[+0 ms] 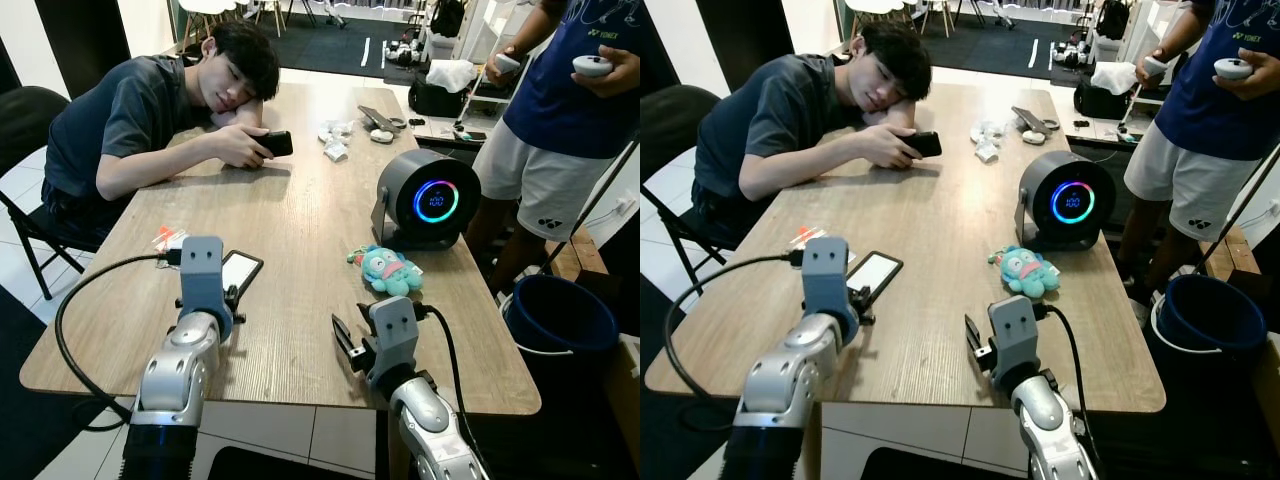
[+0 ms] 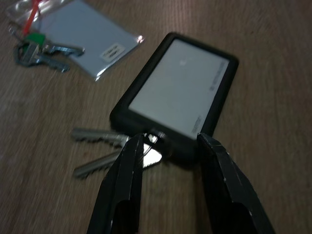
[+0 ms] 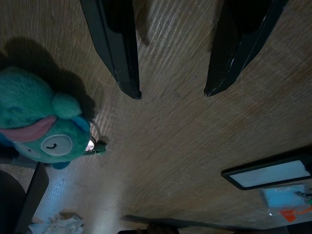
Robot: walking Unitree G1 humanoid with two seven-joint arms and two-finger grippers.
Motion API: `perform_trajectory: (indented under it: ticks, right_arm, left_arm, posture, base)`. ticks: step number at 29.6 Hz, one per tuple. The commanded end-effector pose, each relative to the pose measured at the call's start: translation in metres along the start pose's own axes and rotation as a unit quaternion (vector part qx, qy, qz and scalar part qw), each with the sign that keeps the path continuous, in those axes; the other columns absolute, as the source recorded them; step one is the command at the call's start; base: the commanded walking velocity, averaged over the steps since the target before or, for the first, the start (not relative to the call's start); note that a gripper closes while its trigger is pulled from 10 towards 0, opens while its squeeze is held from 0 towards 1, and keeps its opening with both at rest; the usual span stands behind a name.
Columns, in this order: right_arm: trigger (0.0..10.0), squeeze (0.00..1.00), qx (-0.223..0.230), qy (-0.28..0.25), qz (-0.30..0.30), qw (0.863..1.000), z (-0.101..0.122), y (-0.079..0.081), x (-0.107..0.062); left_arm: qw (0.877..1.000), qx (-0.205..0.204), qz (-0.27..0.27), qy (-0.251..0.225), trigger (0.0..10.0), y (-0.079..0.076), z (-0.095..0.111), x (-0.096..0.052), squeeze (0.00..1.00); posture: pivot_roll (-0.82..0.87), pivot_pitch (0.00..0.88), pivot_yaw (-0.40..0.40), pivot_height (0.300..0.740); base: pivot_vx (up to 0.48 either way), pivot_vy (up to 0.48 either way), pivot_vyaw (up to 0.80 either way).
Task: Hang keys on a hook
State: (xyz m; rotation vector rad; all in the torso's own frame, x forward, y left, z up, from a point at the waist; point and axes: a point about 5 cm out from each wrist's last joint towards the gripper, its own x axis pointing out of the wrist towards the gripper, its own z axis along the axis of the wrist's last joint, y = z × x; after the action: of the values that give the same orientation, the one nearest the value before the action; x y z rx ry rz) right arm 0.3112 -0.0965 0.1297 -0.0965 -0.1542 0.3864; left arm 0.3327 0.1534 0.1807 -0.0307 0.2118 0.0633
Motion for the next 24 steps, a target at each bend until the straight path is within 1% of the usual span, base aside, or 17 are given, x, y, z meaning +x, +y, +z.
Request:
perform_trajectory:
  ticks: [1, 6, 7, 8, 9, 10, 11, 12, 14, 15, 17, 18, 22, 24]
  right_arm:
    - [10.0, 0.0, 0.001, 0.007, 0.002, 1.0, -0.005, 0.001, -0.003]
    - [10.0, 0.0, 0.001, 0.004, 0.005, 1.0, -0.003, 0.002, 0.0]
    - [10.0, 0.0, 0.001, 0.004, 0.005, 1.0, -0.003, 0.002, 0.0]
    - [10.0, 0.0, 0.001, 0.004, 0.005, 1.0, -0.003, 0.002, 0.0]
    - [10.0, 0.0, 0.0, 0.004, 0.004, 1.0, -0.003, 0.001, -0.001]
    - [10.0, 0.0, 0.0, 0.004, 0.004, 1.0, -0.003, 0.001, -0.001]
    - [10.0, 0.0, 0.0, 0.005, 0.004, 1.0, -0.003, 0.0, -0.002]
    - [10.0, 0.0, -0.001, 0.005, 0.003, 1.0, -0.004, 0.0, -0.002]
    - [10.0, 0.0, -0.001, 0.006, 0.002, 1.0, -0.004, 0.0, -0.003]
    - [10.0, 0.0, -0.001, 0.006, 0.002, 1.0, -0.004, 0.0, -0.003]
    - [10.0, 0.0, -0.001, 0.006, 0.002, 1.0, -0.004, 0.0, -0.003]
    - [10.0, 0.0, -0.001, 0.005, 0.002, 1.0, -0.004, 0.0, -0.003]
    - [10.0, 0.0, -0.002, 0.004, 0.001, 1.0, -0.003, 0.0, -0.002]
    - [10.0, 0.0, -0.002, 0.004, 0.001, 1.0, -0.002, -0.001, -0.003]
  left_arm:
    - [1.0, 0.008, 0.014, 0.006, 10.0, 0.004, -0.005, 0.0, 0.0]
    - [1.0, 0.008, 0.014, 0.0, 10.0, 0.002, -0.001, 0.002, 0.0]
    - [1.0, 0.009, 0.014, -0.001, 9.7, 0.002, -0.001, 0.002, 0.0]
    - [1.0, 0.009, 0.013, -0.001, 8.4, 0.002, -0.002, 0.002, 0.0]
    - [1.0, 0.009, 0.011, 0.0, 7.3, 0.001, -0.002, 0.002, 0.0]
    - [1.0, 0.009, 0.011, 0.0, 7.3, 0.001, -0.002, 0.002, 0.0]
    - [1.0, 0.009, 0.01, 0.0, 6.8, 0.0, -0.002, 0.002, 0.0]
    - [1.0, 0.009, 0.006, 0.001, 6.9, -0.001, -0.003, 0.001, 0.0]
    - [1.0, 0.009, 0.004, 0.002, 6.9, -0.003, -0.003, 0.001, 0.0]
    - [1.0, 0.008, 0.003, 0.002, 6.5, -0.004, -0.003, 0.001, 0.0]
    - [1.0, 0.008, 0.002, 0.003, 6.5, -0.004, -0.004, 0.001, 0.0]
    - [1.0, 0.008, 0.002, 0.003, 6.3, -0.005, -0.004, 0.002, 0.0]
    - [1.0, 0.007, 0.0, 0.0, 5.9, -0.007, -0.002, 0.004, 0.0]
    - [1.0, 0.008, 0.0, 0.0, 5.9, -0.008, -0.002, 0.004, 0.0]
  posture:
    - [0.12, 0.221, -0.041, 0.74]
    - [0.12, 0.219, -0.042, 0.74]
    - [0.11, 0.219, -0.041, 0.74]
    - [0.11, 0.219, -0.041, 0.74]
    - [0.11, 0.219, -0.04, 0.74]
    - [0.11, 0.219, -0.04, 0.74]
    - [0.11, 0.22, -0.039, 0.74]
    - [0.11, 0.22, -0.038, 0.74]
    - [0.11, 0.22, -0.038, 0.74]
    - [0.11, 0.22, -0.038, 0.74]
    - [0.11, 0.22, -0.038, 0.74]
    - [0.11, 0.222, -0.037, 0.74]
    - [0.1, 0.228, -0.035, 0.74]
    - [0.1, 0.228, -0.035, 0.74]
  base:
    - [0.0, 0.0, 0.0]
    - [0.0, 0.0, 0.0]
    - [0.0, 0.0, 0.0]
    - [0.0, 0.0, 0.0]
    - [0.0, 0.0, 0.0]
    - [0.0, 0.0, 0.0]
    - [0.0, 0.0, 0.0]
    - [0.0, 0.0, 0.0]
    - [0.0, 0.0, 0.0]
    - [0.0, 0.0, 0.0]
    - [0.0, 0.0, 0.0]
    - [0.0, 0.0, 0.0]
    - [0.0, 0.0, 0.0]
    - [0.0, 0.0, 0.0]
